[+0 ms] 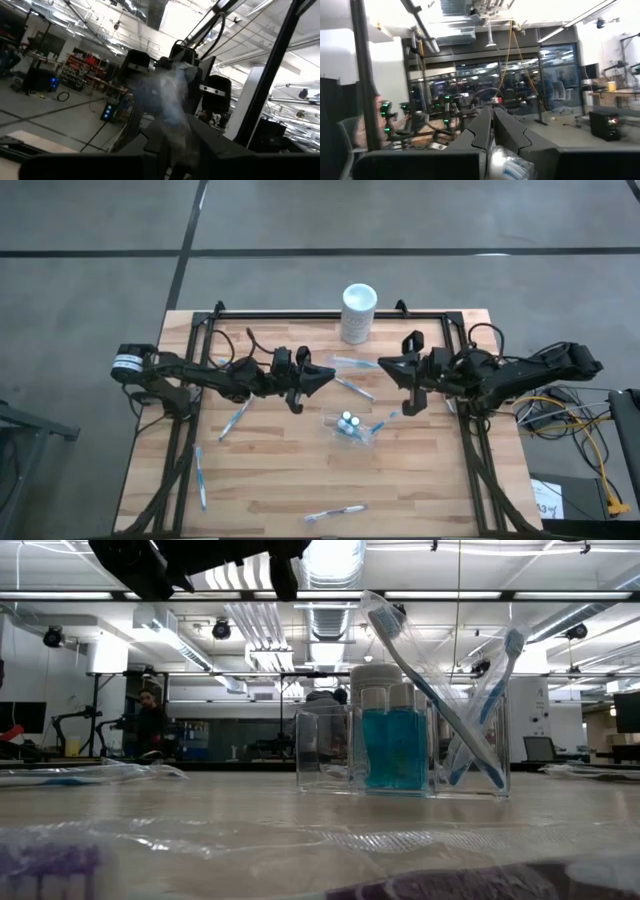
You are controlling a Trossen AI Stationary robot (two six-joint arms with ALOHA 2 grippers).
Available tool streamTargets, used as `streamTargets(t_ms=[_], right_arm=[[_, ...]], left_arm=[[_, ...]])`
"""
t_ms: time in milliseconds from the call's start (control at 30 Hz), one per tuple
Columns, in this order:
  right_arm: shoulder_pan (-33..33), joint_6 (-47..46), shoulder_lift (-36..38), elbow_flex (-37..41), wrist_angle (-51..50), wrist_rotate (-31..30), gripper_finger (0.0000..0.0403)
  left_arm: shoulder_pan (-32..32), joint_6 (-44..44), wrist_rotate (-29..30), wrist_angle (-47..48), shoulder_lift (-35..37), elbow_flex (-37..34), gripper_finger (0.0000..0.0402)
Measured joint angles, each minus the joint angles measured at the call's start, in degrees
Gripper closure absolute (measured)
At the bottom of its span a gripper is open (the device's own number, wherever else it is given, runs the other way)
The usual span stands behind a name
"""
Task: Pick & Place toothbrushing station
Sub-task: Put the blue toothbrush into the transparent organizer
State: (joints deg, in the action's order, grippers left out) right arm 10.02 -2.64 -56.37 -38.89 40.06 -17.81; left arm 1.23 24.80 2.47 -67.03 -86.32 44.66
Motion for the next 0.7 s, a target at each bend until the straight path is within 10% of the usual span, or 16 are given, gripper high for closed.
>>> streamTargets(t_ms=[700], right_arm=[[-0.05, -4.1, 4.89, -0.11, -10.47, -0.2, 0.039]], left_arm=[[0.07, 1.62, 0.03, 13.26, 0.11, 0.0, 0.0271]])
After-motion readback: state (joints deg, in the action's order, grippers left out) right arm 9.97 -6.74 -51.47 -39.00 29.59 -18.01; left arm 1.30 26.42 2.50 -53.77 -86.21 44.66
